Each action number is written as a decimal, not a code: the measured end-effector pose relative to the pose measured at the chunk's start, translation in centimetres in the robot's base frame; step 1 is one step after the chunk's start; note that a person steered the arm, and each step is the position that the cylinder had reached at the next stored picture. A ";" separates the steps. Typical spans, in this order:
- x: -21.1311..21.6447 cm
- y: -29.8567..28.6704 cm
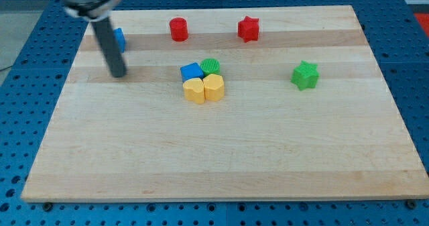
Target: Nudge the blue triangle left a bit
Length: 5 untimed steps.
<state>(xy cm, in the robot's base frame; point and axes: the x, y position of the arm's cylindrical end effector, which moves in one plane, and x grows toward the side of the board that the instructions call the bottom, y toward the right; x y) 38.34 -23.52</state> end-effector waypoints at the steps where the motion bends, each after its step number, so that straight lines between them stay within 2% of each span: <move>1: -0.8 -6.8; 2: -4.9 -6.7; 3: -12.0 -2.2; 4: -15.9 4.4; 5: -15.9 6.5</move>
<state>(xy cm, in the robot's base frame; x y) 22.47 -17.04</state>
